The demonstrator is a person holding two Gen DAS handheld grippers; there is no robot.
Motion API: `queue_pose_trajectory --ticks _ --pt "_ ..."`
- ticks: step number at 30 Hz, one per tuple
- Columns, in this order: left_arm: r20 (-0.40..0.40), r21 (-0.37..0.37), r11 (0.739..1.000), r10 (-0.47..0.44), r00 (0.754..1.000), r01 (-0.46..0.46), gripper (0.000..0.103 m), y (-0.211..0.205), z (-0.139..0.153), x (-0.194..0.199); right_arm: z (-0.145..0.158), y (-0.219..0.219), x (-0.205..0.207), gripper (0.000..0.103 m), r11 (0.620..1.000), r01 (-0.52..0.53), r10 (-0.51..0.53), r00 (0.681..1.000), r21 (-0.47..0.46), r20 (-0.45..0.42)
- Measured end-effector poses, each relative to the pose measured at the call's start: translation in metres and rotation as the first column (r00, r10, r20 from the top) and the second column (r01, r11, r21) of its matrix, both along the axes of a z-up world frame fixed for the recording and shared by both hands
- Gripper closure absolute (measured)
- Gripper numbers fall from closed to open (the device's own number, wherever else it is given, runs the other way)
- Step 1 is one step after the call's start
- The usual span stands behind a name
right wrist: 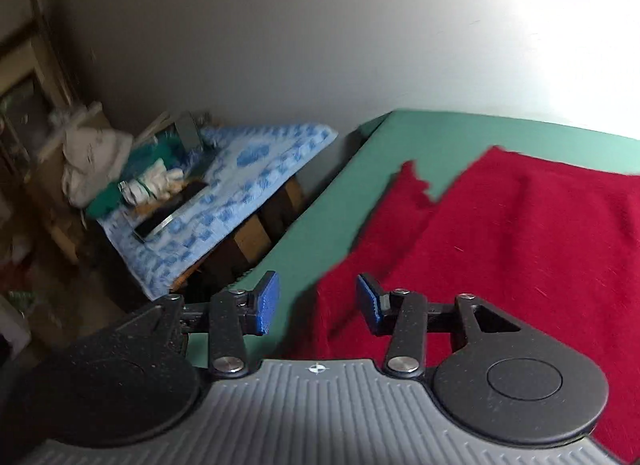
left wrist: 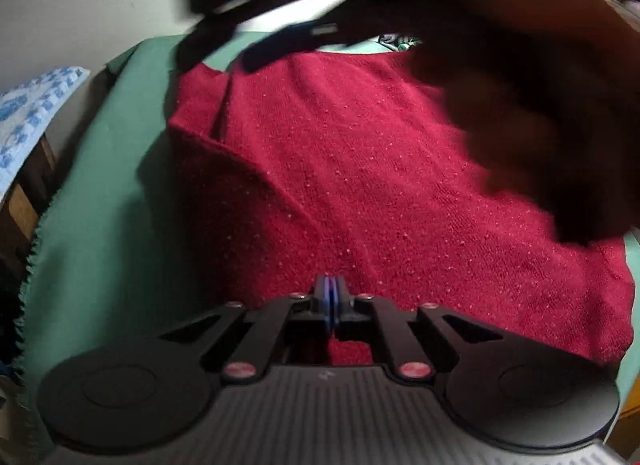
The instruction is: Fold clothes
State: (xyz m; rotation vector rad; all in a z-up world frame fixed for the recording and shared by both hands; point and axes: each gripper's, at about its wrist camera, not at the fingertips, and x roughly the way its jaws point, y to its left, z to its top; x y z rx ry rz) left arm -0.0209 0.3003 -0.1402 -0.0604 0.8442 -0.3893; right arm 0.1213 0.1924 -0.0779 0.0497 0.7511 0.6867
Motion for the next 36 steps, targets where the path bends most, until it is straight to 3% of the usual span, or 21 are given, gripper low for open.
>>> queue_pose_trajectory --ticks 4,10,12,14,16,19,21,25,29,32,34,36 --pt "-0.002 -0.018 1.000 0.015 1.000 -0.015 0.098 0.004 -0.001 -0.001 -0.015 0.030 0.045 0.058 0.999 0.040 -0.040 0.999 -0.004 -0.007" --pt "0.018 0.010 1.000 0.015 1.000 -0.015 0.097 0.000 -0.001 -0.006 -0.037 0.061 0.099 0.058 0.986 0.138 -0.136 0.990 -0.089 0.029" --pt "0.023 0.014 1.000 0.012 1.000 -0.012 0.096 -0.001 -0.001 -0.006 -0.049 0.066 0.105 0.066 0.981 0.144 -0.142 0.990 -0.133 0.024" --pt "0.031 0.019 1.000 0.009 0.999 -0.010 0.096 -0.003 -0.002 -0.005 -0.060 0.071 0.110 0.087 0.973 0.150 -0.150 0.989 -0.177 0.018" --pt "0.033 0.028 1.000 0.005 0.999 -0.006 0.095 -0.004 0.001 -0.007 -0.063 0.070 0.111 0.094 0.972 0.149 -0.150 0.989 -0.180 0.011" --pt "0.052 -0.010 1.000 0.015 0.999 -0.015 0.089 0.005 0.016 -0.014 -0.049 0.058 0.112 0.095 0.990 0.137 -0.138 0.990 -0.035 -0.039" --pt "0.068 -0.041 0.998 0.047 0.997 -0.044 0.073 0.022 0.030 -0.023 -0.030 0.051 0.109 0.095 0.991 0.092 -0.088 0.995 0.099 -0.048" --pt "0.106 -0.075 0.984 0.170 0.980 -0.163 0.054 0.068 0.057 -0.038 0.008 0.048 0.090 0.095 0.955 -0.055 0.059 0.998 0.293 -0.007" --pt "0.156 -0.083 0.943 0.333 0.930 -0.324 0.037 0.125 0.080 -0.046 0.034 0.057 0.071 0.095 0.871 -0.191 0.206 0.978 0.453 0.018" --pt "0.189 -0.108 0.895 0.445 0.875 -0.432 0.033 0.161 0.096 -0.051 0.050 0.069 0.056 0.095 0.796 -0.264 0.294 0.955 0.545 0.033" --pt "0.207 -0.148 0.870 0.493 0.845 -0.471 0.028 0.181 0.109 -0.055 0.062 0.081 0.048 0.095 0.750 -0.316 0.354 0.934 0.581 0.051" --pt "0.255 -0.159 0.862 0.507 0.823 -0.482 0.017 0.194 0.124 -0.054 0.073 0.094 0.040 0.095 0.704 -0.373 0.417 0.906 0.605 0.073"
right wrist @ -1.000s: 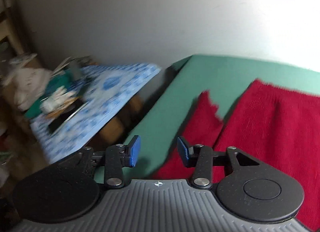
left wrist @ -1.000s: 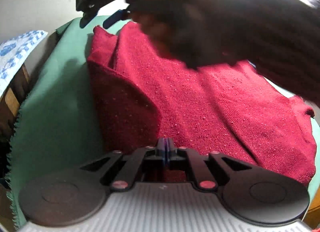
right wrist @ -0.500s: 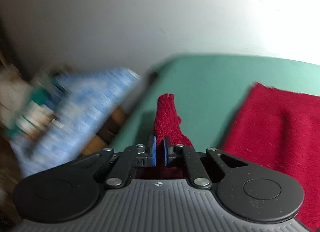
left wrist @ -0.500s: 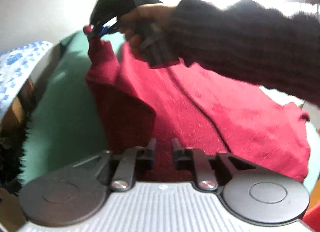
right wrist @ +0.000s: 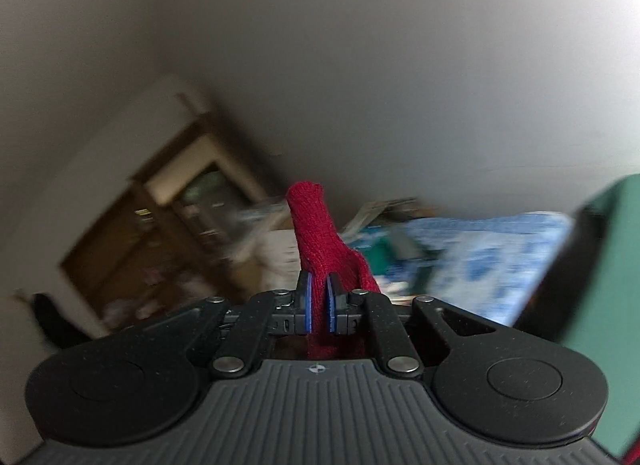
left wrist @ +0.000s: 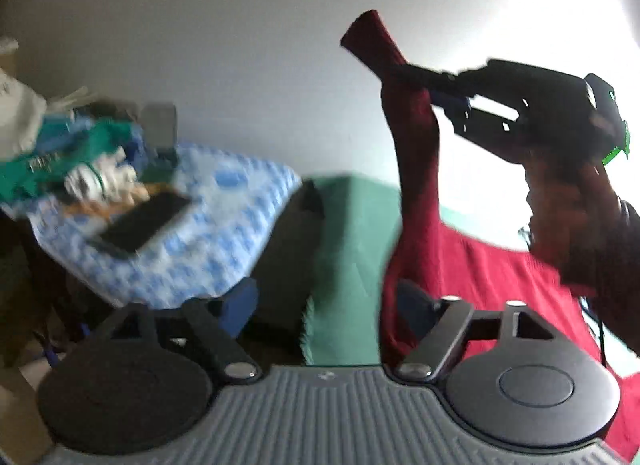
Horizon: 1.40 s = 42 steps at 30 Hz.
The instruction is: Fold clothes
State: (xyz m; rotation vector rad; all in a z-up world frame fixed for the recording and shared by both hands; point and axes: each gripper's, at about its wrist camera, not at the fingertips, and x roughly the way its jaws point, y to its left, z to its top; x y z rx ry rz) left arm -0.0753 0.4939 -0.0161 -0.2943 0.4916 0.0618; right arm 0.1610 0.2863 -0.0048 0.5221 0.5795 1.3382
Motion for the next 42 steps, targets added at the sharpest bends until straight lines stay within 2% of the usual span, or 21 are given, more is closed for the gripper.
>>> queue_pose_trajectory --ticks 2,5,7,10,11,13,15,17,18,20,23,25,28,30,32,36,39,42 --pt "0.048 0.029 1.000 0.001 0.999 -0.002 0.012 0.005 0.012 0.000 0.010 0.015 -0.011 0.094 0.996 -0.083 0.082 0.997 0.025 0.014" --pt "0.113 0.040 0.999 -0.004 0.994 0.000 0.011 0.012 0.028 -0.002 0.023 0.035 -0.026 0.094 0.982 -0.184 0.182 0.983 0.049 0.032" --pt "0.147 0.021 0.999 -0.029 0.989 0.026 0.008 0.013 0.039 -0.003 0.030 0.049 -0.037 0.094 0.971 -0.233 0.231 0.972 0.047 0.046" --pt "0.190 0.065 0.995 -0.084 0.978 0.073 0.008 0.007 0.049 -0.008 0.036 0.070 -0.051 0.094 0.958 -0.286 0.284 0.957 0.026 0.063" --pt "0.201 0.078 0.994 -0.093 0.975 0.079 0.012 0.004 0.051 -0.011 0.037 0.073 -0.054 0.094 0.954 -0.299 0.297 0.953 0.014 0.063" --pt "0.194 0.064 0.995 -0.091 0.977 0.080 0.032 0.006 0.049 -0.011 0.038 0.078 -0.061 0.094 0.948 -0.318 0.318 0.946 -0.006 0.057" --pt "0.173 0.033 0.997 -0.071 0.982 0.066 0.079 0.011 0.044 -0.011 0.034 0.078 -0.067 0.090 0.949 -0.314 0.314 0.949 -0.016 0.026" --pt "0.119 -0.013 0.999 -0.033 0.992 0.035 0.103 0.019 0.031 -0.008 0.030 0.072 -0.071 0.076 0.955 -0.296 0.296 0.955 -0.022 -0.013" --pt "0.097 -0.031 0.999 -0.006 0.995 0.010 0.103 0.023 0.024 -0.008 0.028 0.068 -0.071 0.072 0.960 -0.279 0.278 0.960 -0.023 -0.031" --pt "0.064 -0.057 0.998 0.044 0.997 -0.040 0.103 0.030 0.010 -0.012 0.023 0.050 -0.077 0.057 0.979 -0.204 0.203 0.978 -0.015 -0.055" --pt "0.026 -0.081 0.988 0.134 0.991 -0.131 0.103 0.041 -0.005 -0.025 0.008 0.009 -0.083 0.057 0.997 -0.080 0.078 0.994 -0.024 -0.074" --pt "-0.010 -0.103 0.975 0.195 0.981 -0.195 0.103 0.052 -0.016 -0.031 -0.008 -0.024 -0.094 0.057 0.994 -0.003 -0.001 0.999 -0.107 -0.043" --pt "-0.074 -0.128 0.956 0.257 0.964 -0.264 0.103 0.070 -0.030 -0.036 -0.035 -0.068 -0.127 0.058 0.951 0.048 -0.039 0.999 -0.304 0.037" --pt "-0.090 -0.150 0.948 0.270 0.959 -0.281 0.103 0.080 -0.030 -0.038 -0.053 -0.086 -0.158 0.061 0.899 0.003 0.025 0.998 -0.437 0.059" --pt "-0.066 -0.155 0.948 0.271 0.960 -0.278 0.103 0.089 -0.025 -0.037 -0.071 -0.102 -0.190 0.061 0.831 -0.046 0.100 0.993 -0.555 0.067" --pt "-0.007 -0.123 0.959 0.256 0.967 -0.255 0.103 0.086 0.004 -0.032 -0.089 -0.122 -0.247 0.062 0.738 -0.157 0.252 0.966 -0.657 0.052" --pt "0.009 -0.082 0.968 0.237 0.971 -0.236 0.103 0.077 0.021 -0.022 -0.100 -0.132 -0.270 0.061 0.692 -0.150 0.269 0.961 -0.706 0.060" --pt "-0.001 -0.076 0.969 0.236 0.972 -0.235 0.103 0.071 0.031 -0.017 -0.113 -0.137 -0.282 0.063 0.667 -0.094 0.223 0.972 -0.739 0.077"
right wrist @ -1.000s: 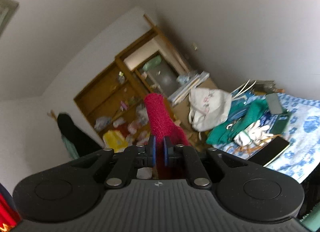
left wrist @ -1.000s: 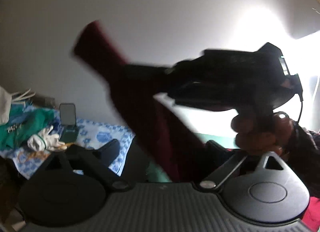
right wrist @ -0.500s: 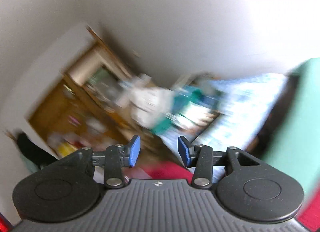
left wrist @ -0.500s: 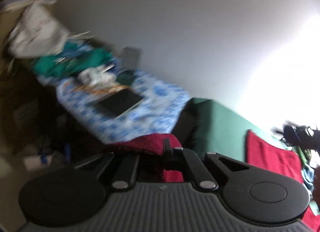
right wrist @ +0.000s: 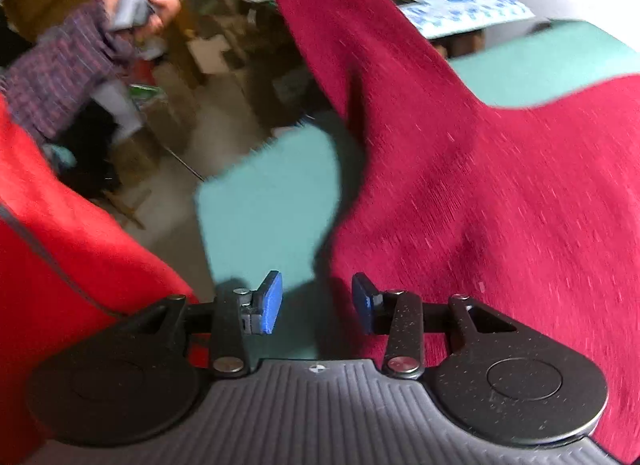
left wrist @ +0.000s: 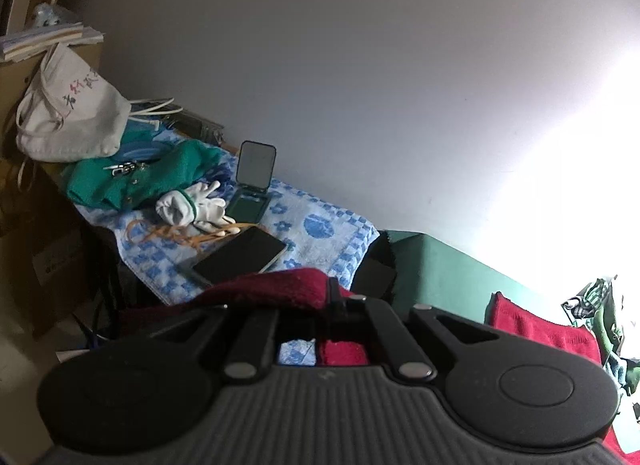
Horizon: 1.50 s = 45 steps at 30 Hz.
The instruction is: Fold clothes
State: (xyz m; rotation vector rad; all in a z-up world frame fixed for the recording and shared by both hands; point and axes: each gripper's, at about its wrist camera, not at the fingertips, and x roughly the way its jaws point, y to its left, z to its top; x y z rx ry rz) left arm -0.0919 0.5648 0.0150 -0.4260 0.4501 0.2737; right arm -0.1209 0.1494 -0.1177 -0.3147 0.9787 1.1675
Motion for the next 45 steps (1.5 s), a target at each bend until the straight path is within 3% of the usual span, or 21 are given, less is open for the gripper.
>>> queue_pose_trajectory --ticks 2,5,11,12,14,17,23,24,26,28,34,39,41,45 --pt "0.015 -0.032 0.999 0.002 1.000 -0.002 0.103 0.001 0.007 -0.003 -0.009 -0.004 -0.006 0.073 0.999 0.033 -0.033 0.999 -0.015 0.019" --pt "0.024 -0.062 0.998 0.004 1.000 -0.003 0.103 0.003 0.018 -0.006 -0.013 -0.009 -0.008 0.102 0.996 0.089 -0.089 0.994 -0.001 0.060" --pt "0.032 -0.037 0.999 0.036 0.999 -0.035 0.103 0.005 0.030 -0.011 -0.006 -0.039 0.006 0.103 0.973 0.163 -0.148 0.984 0.164 -0.100" --pt "0.029 -0.030 0.999 0.046 0.999 -0.046 0.103 0.005 0.029 -0.012 -0.005 -0.040 0.003 0.102 0.973 0.166 -0.156 0.985 0.159 -0.078" --pt "-0.007 -0.023 0.998 0.061 0.998 -0.061 0.103 0.004 0.023 -0.007 -0.005 -0.040 -0.004 0.090 0.973 0.172 -0.171 0.985 0.152 -0.020" --pt "-0.030 -0.039 0.997 0.060 0.998 -0.061 0.103 0.001 0.015 -0.001 -0.012 -0.024 -0.017 0.080 0.984 0.115 -0.127 0.988 0.138 0.085" --pt "-0.045 -0.010 0.998 0.067 0.997 -0.068 0.103 -0.003 0.013 0.002 -0.033 0.004 -0.024 0.077 0.997 0.034 -0.049 0.965 0.062 0.259" --pt "-0.046 -0.007 0.997 0.070 0.996 -0.071 0.103 -0.003 0.013 0.001 -0.033 0.005 -0.019 0.079 0.997 0.044 -0.059 0.968 0.067 0.246" --pt "-0.049 -0.004 0.997 0.077 0.996 -0.077 0.103 -0.001 0.015 -0.003 -0.034 0.004 -0.009 0.096 0.995 0.067 -0.082 0.976 0.079 0.203" --pt "-0.049 0.009 0.996 0.084 0.995 -0.084 0.103 0.001 0.020 -0.010 -0.031 -0.005 -0.003 0.097 0.991 0.084 -0.096 0.989 0.106 0.112" --pt "-0.029 0.047 0.994 0.103 0.994 -0.101 0.103 0.008 0.037 -0.041 -0.018 -0.036 -0.002 0.097 0.981 0.080 -0.073 0.996 0.176 -0.046" --pt "-0.128 0.036 0.993 0.114 0.985 -0.110 0.103 0.011 0.007 -0.027 -0.037 -0.038 -0.003 0.096 0.991 0.093 -0.087 0.994 0.101 -0.070" --pt "-0.159 0.045 0.992 0.122 0.980 -0.116 0.103 0.010 -0.003 -0.022 -0.033 -0.040 0.000 0.086 0.987 0.108 -0.096 0.990 0.119 -0.101" --pt "-0.151 0.052 0.989 0.143 0.978 -0.137 0.103 0.016 -0.006 -0.023 -0.012 -0.073 0.005 0.083 0.955 0.232 -0.216 0.971 0.184 -0.100"
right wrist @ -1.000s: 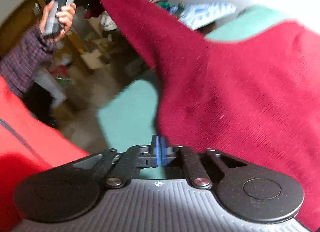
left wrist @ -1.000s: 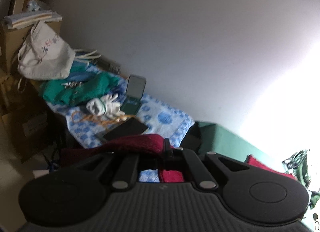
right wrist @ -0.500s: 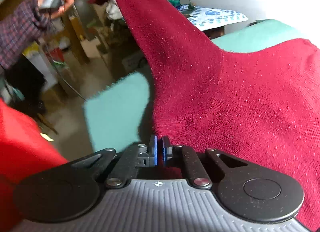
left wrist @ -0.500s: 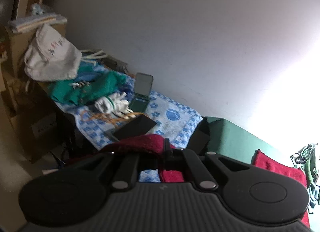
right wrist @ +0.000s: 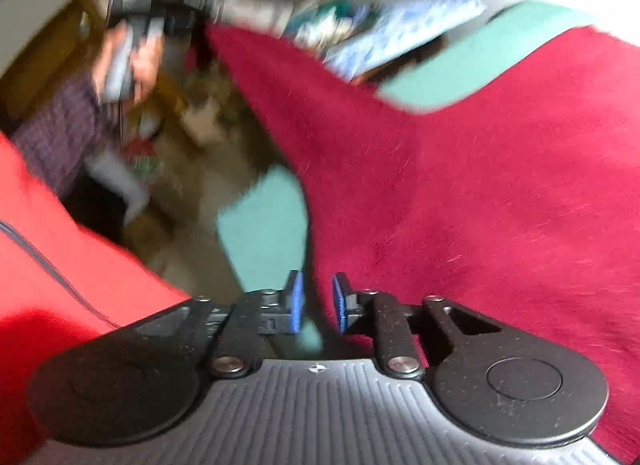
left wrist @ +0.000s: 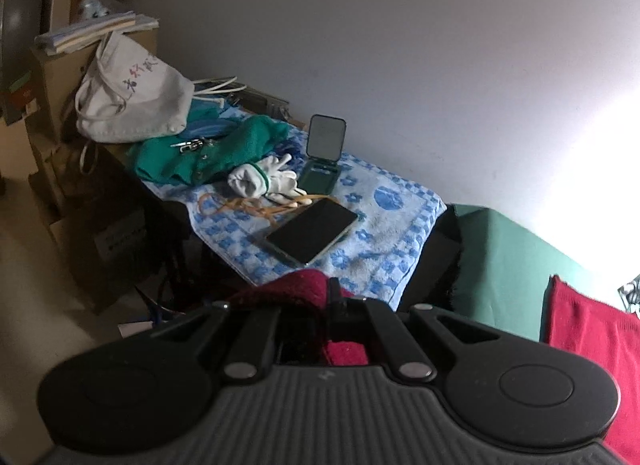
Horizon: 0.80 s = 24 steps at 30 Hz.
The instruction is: Fold clothes
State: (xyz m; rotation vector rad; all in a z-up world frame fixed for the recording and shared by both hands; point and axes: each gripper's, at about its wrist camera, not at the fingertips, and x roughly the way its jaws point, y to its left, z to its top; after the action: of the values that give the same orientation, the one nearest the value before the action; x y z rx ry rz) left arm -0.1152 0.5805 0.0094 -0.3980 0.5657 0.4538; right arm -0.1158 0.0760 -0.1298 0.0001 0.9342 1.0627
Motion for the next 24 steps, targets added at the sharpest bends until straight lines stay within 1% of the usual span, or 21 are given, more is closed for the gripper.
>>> queue_pose_trajectory --ticks 1,3,5,6,7,9,12,14,16,17,18,19,20,22,24 --pt "0.006 -0.006 1.000 0.005 1.000 -0.005 0.103 0.002 0.000 0.000 0.002 -0.010 0.001 0.083 0.999 0.049 -0.049 0.999 -0.003 0.005" --pt "0.007 -0.005 1.000 0.011 1.000 -0.011 0.103 0.003 0.000 0.003 -0.006 -0.032 0.003 0.083 0.987 0.155 -0.155 0.988 -0.053 -0.007" --pt "0.001 0.007 1.000 0.007 1.000 -0.007 0.103 0.000 0.001 0.008 -0.016 -0.052 -0.001 0.083 0.966 0.231 -0.238 0.970 -0.116 -0.050" --pt "0.002 0.012 1.000 0.003 1.000 -0.003 0.103 -0.003 0.001 0.011 -0.020 -0.061 -0.006 0.090 0.957 0.250 -0.259 0.964 -0.147 -0.052" --pt "0.002 0.017 1.000 -0.002 1.000 0.002 0.103 -0.005 0.001 0.014 -0.021 -0.070 -0.012 0.093 0.953 0.264 -0.273 0.961 -0.150 -0.045" --pt "0.003 0.022 1.000 -0.012 1.000 0.012 0.103 -0.012 0.002 0.022 -0.019 -0.085 -0.020 0.093 0.945 0.293 -0.305 0.950 -0.143 -0.072" --pt "-0.002 0.057 0.997 -0.044 0.999 0.044 0.103 -0.030 0.006 0.036 -0.004 -0.091 -0.020 0.089 0.931 0.355 -0.360 0.931 -0.088 -0.054" --pt "-0.003 0.084 0.993 -0.088 0.996 0.088 0.103 -0.049 0.011 0.046 -0.002 -0.097 -0.010 0.081 0.893 0.450 -0.451 0.892 -0.035 -0.038" --pt "0.004 0.106 0.986 -0.127 0.992 0.126 0.103 -0.068 0.016 0.054 -0.008 -0.102 0.000 0.080 0.862 0.504 -0.507 0.861 -0.057 -0.037" --pt "0.009 0.116 0.983 -0.145 0.989 0.143 0.103 -0.078 0.018 0.057 -0.012 -0.103 0.002 0.080 0.860 0.502 -0.506 0.862 -0.096 -0.029" --pt "0.013 0.117 0.981 -0.158 0.987 0.156 0.103 -0.087 0.020 0.060 -0.016 -0.105 0.003 0.081 0.864 0.486 -0.493 0.870 -0.134 -0.021" --pt "0.016 0.112 0.980 -0.170 0.985 0.167 0.103 -0.096 0.021 0.062 -0.017 -0.108 0.001 0.081 0.873 0.466 -0.472 0.882 -0.143 -0.011" --pt "0.019 0.107 0.978 -0.181 0.983 0.178 0.103 -0.105 0.022 0.064 -0.015 -0.111 -0.001 0.081 0.883 0.448 -0.453 0.891 -0.139 -0.005" --pt "0.027 0.085 0.976 -0.204 0.979 0.201 0.103 -0.126 0.023 0.068 -0.010 -0.119 0.001 0.081 0.891 0.436 -0.439 0.899 -0.125 0.009" --pt "0.031 0.072 0.967 -0.245 0.969 0.242 0.103 -0.152 0.023 0.072 -0.001 -0.128 0.009 0.078 0.888 0.453 -0.453 0.891 -0.080 0.027"
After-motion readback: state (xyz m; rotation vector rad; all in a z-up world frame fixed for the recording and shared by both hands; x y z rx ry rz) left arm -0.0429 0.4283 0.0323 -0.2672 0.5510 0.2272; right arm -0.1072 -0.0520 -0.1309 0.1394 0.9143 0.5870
